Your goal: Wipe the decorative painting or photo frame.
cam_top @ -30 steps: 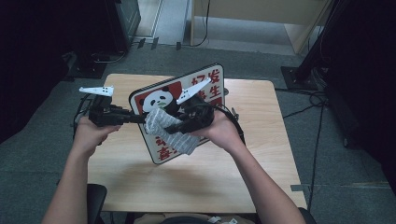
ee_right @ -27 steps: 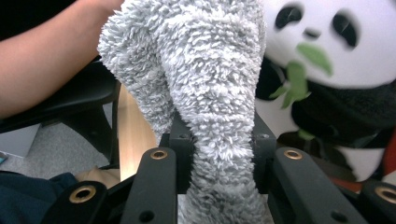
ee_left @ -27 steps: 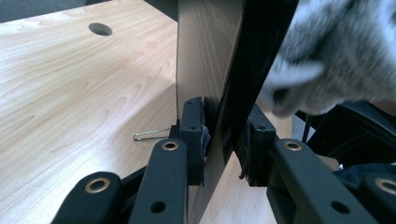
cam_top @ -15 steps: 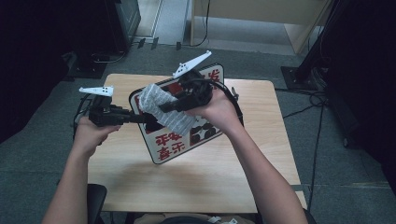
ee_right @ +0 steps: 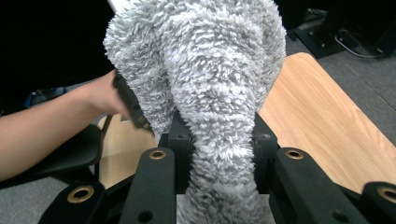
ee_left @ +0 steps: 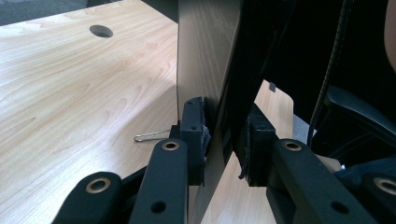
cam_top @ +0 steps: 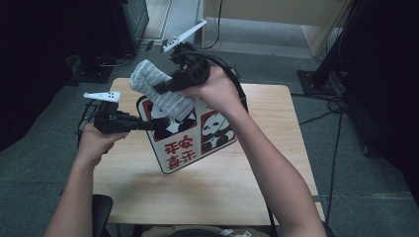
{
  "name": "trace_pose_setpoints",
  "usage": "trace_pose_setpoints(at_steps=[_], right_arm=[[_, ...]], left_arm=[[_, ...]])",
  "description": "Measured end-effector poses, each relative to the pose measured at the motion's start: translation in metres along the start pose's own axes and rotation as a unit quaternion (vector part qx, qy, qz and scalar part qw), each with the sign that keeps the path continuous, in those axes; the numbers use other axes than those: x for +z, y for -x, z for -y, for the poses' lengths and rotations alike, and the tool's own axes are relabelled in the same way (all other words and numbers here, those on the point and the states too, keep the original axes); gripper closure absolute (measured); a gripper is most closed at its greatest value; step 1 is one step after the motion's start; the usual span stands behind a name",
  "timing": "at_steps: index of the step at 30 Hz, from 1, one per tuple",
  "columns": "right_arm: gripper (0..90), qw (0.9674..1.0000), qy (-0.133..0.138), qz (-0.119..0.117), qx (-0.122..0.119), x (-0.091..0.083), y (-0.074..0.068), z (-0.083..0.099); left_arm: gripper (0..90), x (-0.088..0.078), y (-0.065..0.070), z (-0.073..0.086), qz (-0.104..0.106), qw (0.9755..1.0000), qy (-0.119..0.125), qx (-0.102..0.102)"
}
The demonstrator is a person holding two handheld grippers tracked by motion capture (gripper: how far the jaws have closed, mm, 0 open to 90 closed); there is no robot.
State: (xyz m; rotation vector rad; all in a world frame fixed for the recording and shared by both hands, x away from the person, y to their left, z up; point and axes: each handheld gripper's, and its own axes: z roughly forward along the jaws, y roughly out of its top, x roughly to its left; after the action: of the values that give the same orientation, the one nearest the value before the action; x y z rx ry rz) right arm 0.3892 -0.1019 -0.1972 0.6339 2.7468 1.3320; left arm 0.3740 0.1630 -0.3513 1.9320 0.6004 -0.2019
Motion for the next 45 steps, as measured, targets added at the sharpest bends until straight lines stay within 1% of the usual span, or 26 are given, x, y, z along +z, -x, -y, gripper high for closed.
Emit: trace_pose_setpoints(at_steps=[3, 8, 12, 15, 16, 24, 28, 33, 39, 40, 45], right_arm=[[69.8, 0.9999, -0.007, 0.004, 0.007, 0.009, 0.005, -0.010], [69.4, 0.9997, -0.018, -0.001, 0.017, 0.026, 0.009, -0.020], [68.3, 0.9993, -0.029, 0.003, 0.022, 0.039, 0.012, -0.019], [66.9, 0.9992, -0.028, 0.001, 0.030, 0.043, 0.015, -0.017], [66.5, 0.9992, -0.029, 0.003, 0.029, 0.044, 0.015, -0.016], [65.1, 0.9989, -0.034, 0.007, 0.032, 0.045, 0.016, -0.014], [65.0, 0.9985, -0.034, 0.002, 0.043, 0.045, 0.019, -0.013], [65.1, 0.9979, -0.031, -0.005, 0.058, 0.044, 0.023, -0.011], [65.0, 0.9979, -0.030, -0.006, 0.057, 0.041, 0.026, -0.008], [65.0, 0.9979, -0.028, -0.009, 0.057, 0.041, 0.027, -0.008], [64.8, 0.9976, -0.024, -0.011, 0.064, 0.038, 0.031, -0.004]], left_arm=[[75.0, 0.000, 0.000, 0.000, -0.002, 1.0000, 0.003, 0.004], [75.3, 0.000, 0.000, 0.000, -0.003, 0.9999, 0.006, 0.008], [75.5, 0.000, 0.000, 0.001, -0.006, 0.9999, 0.005, 0.008], [75.7, -0.001, 0.000, 0.001, -0.006, 0.9999, 0.004, 0.009], [75.8, -0.001, 0.000, 0.001, -0.007, 0.9999, 0.004, 0.009], [76.0, -0.001, 0.000, 0.001, -0.007, 0.9999, 0.005, 0.009], [76.4, -0.001, 0.000, 0.001, -0.009, 0.9999, 0.004, 0.010], [76.4, -0.001, -0.001, 0.001, -0.007, 0.9999, 0.003, 0.008], [76.4, -0.001, 0.000, 0.001, -0.006, 0.9999, 0.003, 0.007], [76.4, -0.001, 0.000, 0.002, -0.007, 0.9999, 0.003, 0.007], [76.5, -0.002, -0.001, 0.002, -0.005, 1.0000, 0.002, 0.007]])
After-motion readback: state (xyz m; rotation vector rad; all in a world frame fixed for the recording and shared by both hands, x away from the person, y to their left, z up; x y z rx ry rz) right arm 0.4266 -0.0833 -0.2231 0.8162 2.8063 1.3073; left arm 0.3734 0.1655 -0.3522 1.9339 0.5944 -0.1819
